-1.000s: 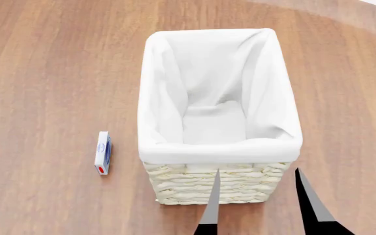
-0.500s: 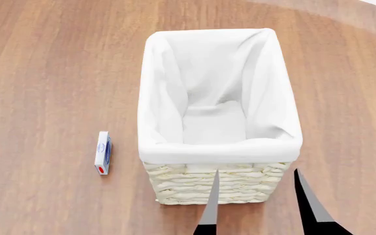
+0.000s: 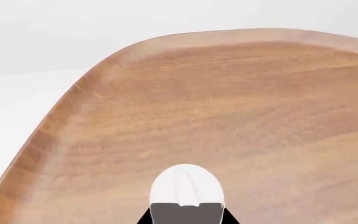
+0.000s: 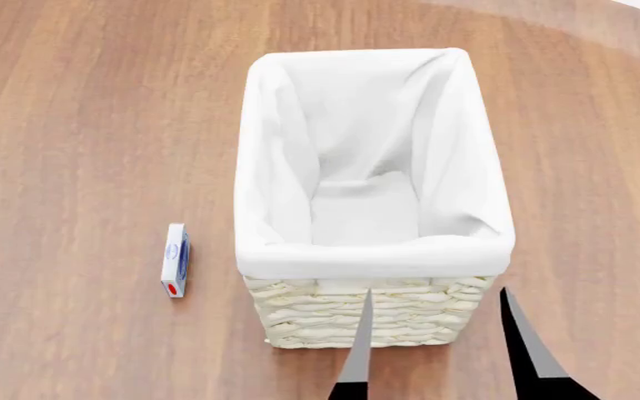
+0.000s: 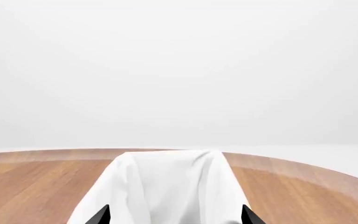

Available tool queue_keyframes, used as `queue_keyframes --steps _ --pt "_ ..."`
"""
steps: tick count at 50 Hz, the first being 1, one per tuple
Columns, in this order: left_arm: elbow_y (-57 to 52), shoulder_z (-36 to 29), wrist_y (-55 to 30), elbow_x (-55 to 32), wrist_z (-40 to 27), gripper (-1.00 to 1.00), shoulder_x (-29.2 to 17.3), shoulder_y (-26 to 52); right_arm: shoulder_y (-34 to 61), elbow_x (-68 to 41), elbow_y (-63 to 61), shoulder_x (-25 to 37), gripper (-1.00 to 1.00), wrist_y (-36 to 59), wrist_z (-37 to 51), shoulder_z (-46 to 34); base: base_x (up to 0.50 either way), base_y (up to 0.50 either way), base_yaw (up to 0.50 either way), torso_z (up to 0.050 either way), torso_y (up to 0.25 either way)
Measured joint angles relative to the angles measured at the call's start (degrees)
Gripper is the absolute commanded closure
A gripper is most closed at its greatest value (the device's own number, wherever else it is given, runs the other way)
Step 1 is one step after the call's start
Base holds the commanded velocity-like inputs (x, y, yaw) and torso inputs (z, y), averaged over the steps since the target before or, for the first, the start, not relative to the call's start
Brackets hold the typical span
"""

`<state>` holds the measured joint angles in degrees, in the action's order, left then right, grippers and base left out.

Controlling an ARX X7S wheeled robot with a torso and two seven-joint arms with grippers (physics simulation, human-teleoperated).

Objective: Pick up the ketchup, and put it in the basket.

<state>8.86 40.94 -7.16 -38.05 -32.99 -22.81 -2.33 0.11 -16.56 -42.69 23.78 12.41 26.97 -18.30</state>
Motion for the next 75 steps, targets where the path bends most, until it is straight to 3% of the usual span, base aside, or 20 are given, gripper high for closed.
queue_keyframes --steps 17,43,60,75 --pt "-15.2 -4.7 -7.5 -4.4 0.5 1.0 -2.2 -2.2 0.0 -0.2 0.0 0.3 -1.0 -0.2 0.3 0.0 0.0 0.0 0.0 0.0 0.0" --pt "-38.0 -11.7 -19.4 -11.8 3.8 1.0 -16.2 -1.4 0.2 -0.7 -0.1 0.6 -1.0 -0.1 0.6 -0.2 0.0 0.0 0.0 0.0 0.0" --pt "-40.6 -28.3 -28.0 -13.5 7.3 1.0 -25.5 14.8 0.3 -0.7 0.1 0.7 -1.0 -0.1 0.7 -0.6 0.0 0.0 0.0 0.0 0.0" --pt "-37.9 -43.1 -35.4 -15.7 15.5 1.0 -27.2 33.1 0.4 -1.0 0.0 1.0 -1.0 -0.2 1.0 -0.5 0.0 0.0 0.0 0.0 0.0"
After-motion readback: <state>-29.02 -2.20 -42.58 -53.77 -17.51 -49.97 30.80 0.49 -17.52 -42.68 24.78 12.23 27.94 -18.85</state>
